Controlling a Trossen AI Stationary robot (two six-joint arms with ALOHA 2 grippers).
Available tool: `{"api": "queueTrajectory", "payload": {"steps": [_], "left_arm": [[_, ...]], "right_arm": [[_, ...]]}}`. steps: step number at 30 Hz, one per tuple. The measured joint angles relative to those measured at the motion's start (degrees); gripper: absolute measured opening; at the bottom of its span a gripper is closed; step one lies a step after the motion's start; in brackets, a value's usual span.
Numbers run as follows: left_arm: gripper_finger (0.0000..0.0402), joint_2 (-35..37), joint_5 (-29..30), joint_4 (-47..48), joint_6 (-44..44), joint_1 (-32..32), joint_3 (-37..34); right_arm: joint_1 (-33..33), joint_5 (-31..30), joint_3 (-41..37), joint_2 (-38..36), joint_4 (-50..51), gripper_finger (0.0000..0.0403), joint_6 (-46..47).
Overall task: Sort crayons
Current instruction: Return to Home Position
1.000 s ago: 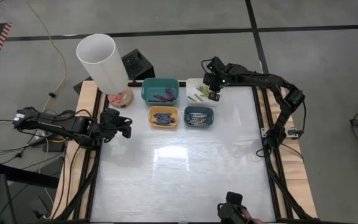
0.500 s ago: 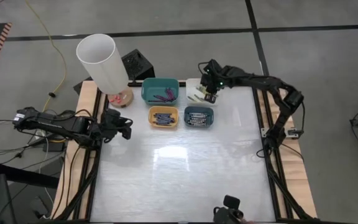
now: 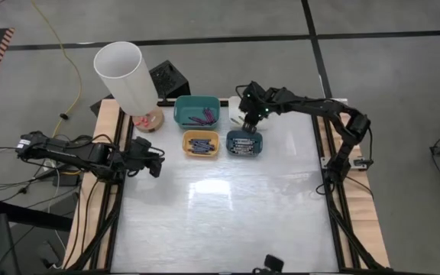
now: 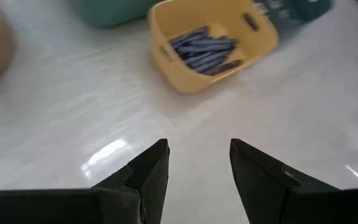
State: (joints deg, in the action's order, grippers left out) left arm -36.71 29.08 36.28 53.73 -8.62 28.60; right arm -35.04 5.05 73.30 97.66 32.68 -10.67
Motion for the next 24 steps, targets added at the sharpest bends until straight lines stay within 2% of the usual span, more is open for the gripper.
{"api": "queueTrajectory", "payload": {"steps": [3, 6, 9, 11, 14, 20, 24], "left_arm": [[0.0160, 0.08, 0.27, -6.51, -3.35, 0.00, 0.00], [0.0160, 1.33, 0.02, -18.88, -12.89, 0.00, 0.00], [0.0160, 3.83, -0.27, -28.97, -21.31, 0.07, 0.00], [0.0160, 6.62, -0.10, -32.72, -24.84, 0.21, 0.00], [0.0160, 12.45, -0.13, -33.44, -27.47, 0.71, 0.00], [0.0160, 24.79, 0.18, -27.63, -29.73, 0.87, 0.09], [0.0160, 29.46, 2.01, -23.61, -30.14, 0.87, 0.07]], "right_arm": [[0.30, 11.06, 0.89, -0.22, 0.10, 0.0076, 1.08], [0.02, 21.98, 3.13, -0.87, 0.11, 0.0076, 4.12], [-0.52, 28.44, 4.82, -3.60, 0.00, 0.0076, 4.89], [-0.63, 29.17, 5.32, -6.88, -0.37, 0.0076, 4.86], [-1.62, 28.15, 5.40, -13.74, -1.04, 0.0076, 4.78], [-3.22, 22.89, 4.06, -27.53, -0.76, 0.0076, 4.19], [-3.33, 21.44, 0.82, -35.04, -0.26, 0.0076, 5.14]]}}
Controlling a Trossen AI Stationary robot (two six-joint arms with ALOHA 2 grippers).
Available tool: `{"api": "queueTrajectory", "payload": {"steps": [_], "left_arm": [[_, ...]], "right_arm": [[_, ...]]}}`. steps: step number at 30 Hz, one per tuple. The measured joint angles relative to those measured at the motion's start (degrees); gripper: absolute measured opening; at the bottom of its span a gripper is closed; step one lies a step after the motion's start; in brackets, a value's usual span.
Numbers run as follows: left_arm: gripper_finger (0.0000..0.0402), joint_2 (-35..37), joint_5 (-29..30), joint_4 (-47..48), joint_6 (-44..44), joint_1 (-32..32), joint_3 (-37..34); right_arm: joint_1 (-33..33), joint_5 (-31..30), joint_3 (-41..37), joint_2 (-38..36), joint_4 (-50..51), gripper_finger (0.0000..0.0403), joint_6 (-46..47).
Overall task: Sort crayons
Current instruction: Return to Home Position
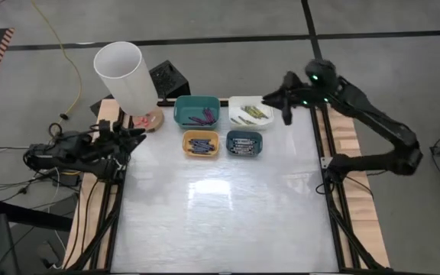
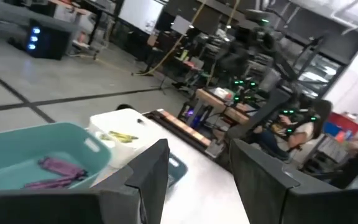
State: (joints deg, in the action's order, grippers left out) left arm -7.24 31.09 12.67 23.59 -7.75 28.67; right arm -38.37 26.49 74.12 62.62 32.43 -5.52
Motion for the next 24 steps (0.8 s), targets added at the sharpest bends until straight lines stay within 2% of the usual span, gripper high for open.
{"api": "queueTrajectory", "payload": {"steps": [5, 8, 13, 17, 24], "left_arm": [[0.0160, 2.24, 1.81, 3.42, -0.27, -0.02, -0.02], [0.0160, 2.53, 1.74, 3.49, -0.64, -0.02, -0.02], [0.0160, 2.53, 0.92, 4.44, -0.94, -0.02, -0.02], [0.0160, 2.53, -1.35, 4.73, -2.48, -0.02, -0.04], [0.0160, 2.53, -2.37, 8.24, -4.10, -0.02, -0.04]], "right_arm": [[0.45, -1.10, -9.29, -8.85, -1.90, 0.0076, 4.89], [2.26, -2.37, -17.96, -14.37, -10.30, 0.0076, 8.41], [7.05, -8.78, -31.73, -21.39, -25.77, 0.0076, 14.09], [11.47, -15.52, -39.16, -25.03, -33.39, 0.0076, 16.12], [19.17, -27.11, -45.83, -28.33, -36.41, 0.0076, 16.64]]}}
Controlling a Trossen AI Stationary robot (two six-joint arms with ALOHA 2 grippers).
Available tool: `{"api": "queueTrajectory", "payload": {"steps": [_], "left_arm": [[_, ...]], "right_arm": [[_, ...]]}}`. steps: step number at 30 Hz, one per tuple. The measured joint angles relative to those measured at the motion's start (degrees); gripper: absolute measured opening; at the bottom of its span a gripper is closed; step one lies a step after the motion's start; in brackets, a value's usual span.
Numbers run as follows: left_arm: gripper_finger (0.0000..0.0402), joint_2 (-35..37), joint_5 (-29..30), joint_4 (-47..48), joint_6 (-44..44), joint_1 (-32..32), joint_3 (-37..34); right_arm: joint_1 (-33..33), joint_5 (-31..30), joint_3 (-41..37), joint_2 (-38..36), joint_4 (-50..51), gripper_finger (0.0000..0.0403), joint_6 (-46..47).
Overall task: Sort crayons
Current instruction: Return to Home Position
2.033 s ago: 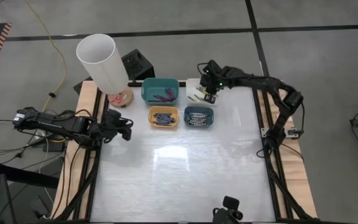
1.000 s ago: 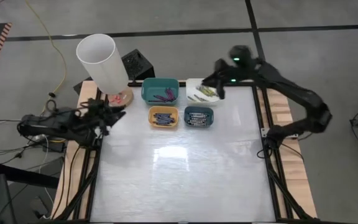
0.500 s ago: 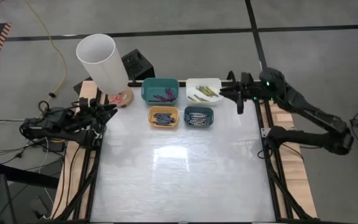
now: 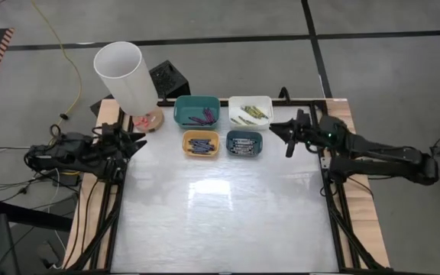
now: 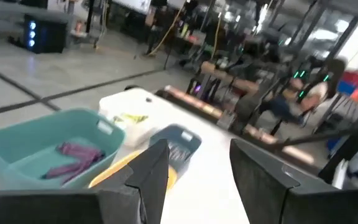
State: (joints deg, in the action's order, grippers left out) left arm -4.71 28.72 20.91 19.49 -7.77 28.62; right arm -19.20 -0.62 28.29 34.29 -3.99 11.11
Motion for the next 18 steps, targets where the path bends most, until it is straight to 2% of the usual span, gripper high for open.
{"api": "queueTrajectory", "payload": {"steps": [4, 8, 12, 18], "left_arm": [[0.0160, 0.00, 0.70, 3.27, 0.46, 0.00, 0.00], [0.0160, 0.00, 1.09, 3.20, -0.90, 0.00, 0.00], [0.0160, 0.02, 1.62, 3.48, -0.97, 0.00, -0.40], [0.0160, 3.61, 0.77, -0.02, 2.81, -0.02, -7.85]], "right_arm": [[3.89, -4.15, -3.20, 0.26, -2.05, 0.0076, -0.39], [6.63, -7.58, -7.76, 0.22, -10.01, 0.0076, -0.43], [7.71, -8.57, -12.46, -1.03, -17.22, 0.0076, -0.44], [7.97, -8.57, -16.04, -1.89, -19.09, 0.0076, -0.12]]}}
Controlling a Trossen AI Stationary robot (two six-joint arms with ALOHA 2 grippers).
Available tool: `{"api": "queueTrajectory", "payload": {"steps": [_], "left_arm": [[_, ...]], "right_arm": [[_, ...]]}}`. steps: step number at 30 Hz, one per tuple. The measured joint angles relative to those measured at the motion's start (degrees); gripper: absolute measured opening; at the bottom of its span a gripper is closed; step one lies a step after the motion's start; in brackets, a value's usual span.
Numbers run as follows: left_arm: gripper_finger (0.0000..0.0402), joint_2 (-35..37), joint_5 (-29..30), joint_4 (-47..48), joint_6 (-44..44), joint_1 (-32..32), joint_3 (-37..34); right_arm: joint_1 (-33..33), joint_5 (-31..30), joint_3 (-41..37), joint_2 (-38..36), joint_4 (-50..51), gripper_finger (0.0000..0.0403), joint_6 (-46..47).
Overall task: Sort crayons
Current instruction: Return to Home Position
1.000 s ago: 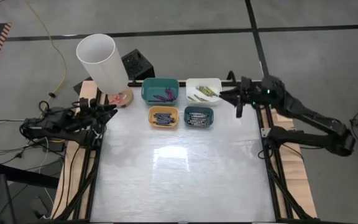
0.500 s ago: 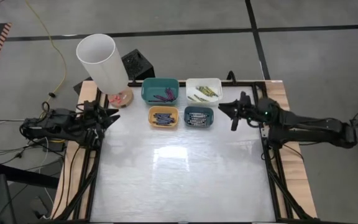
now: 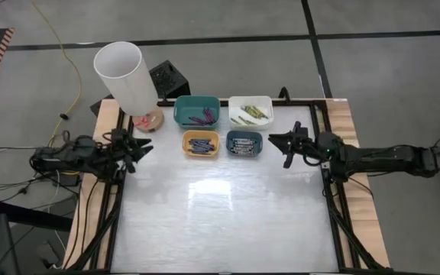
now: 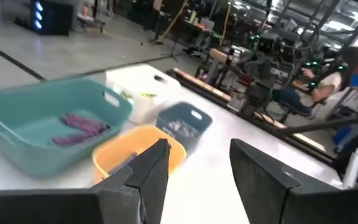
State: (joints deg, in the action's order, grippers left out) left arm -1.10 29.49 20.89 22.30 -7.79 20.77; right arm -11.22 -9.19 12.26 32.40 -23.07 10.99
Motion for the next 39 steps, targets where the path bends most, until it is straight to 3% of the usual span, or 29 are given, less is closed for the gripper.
{"api": "queueTrajectory", "payload": {"steps": [6, 13, 20, 29, 35, 39], "left_arm": [[0.0160, 0.68, -2.33, -9.08, 4.69, 0.00, -9.34], [0.0160, 0.94, -5.37, -19.49, 8.72, 0.00, -17.07], [0.0160, 0.88, -7.66, -24.04, 7.95, 0.00, -19.71], [0.0160, 0.79, -7.79, -25.53, 7.06, 0.00, -20.17], [0.0160, 0.79, -8.14, -25.51, 6.83, 0.00, -20.21], [0.0160, 0.79, -8.14, -25.51, 6.67, 0.00, -20.23]], "right_arm": [[-0.17, -0.06, -3.67, -0.01, -6.39, 0.0076, 0.56], [-2.22, -0.20, -7.28, -4.76, -6.51, 0.0076, 1.68], [-4.02, -0.17, -11.51, -11.67, -6.54, 0.0076, 0.17], [-4.31, 0.21, -11.77, -17.55, 2.63, 0.0076, 1.43], [-4.26, 6.41, -11.79, -22.95, 1.01, 0.0076, 2.60], [-4.26, 6.71, -11.81, -28.44, 2.67, 0.0076, 2.64]]}}
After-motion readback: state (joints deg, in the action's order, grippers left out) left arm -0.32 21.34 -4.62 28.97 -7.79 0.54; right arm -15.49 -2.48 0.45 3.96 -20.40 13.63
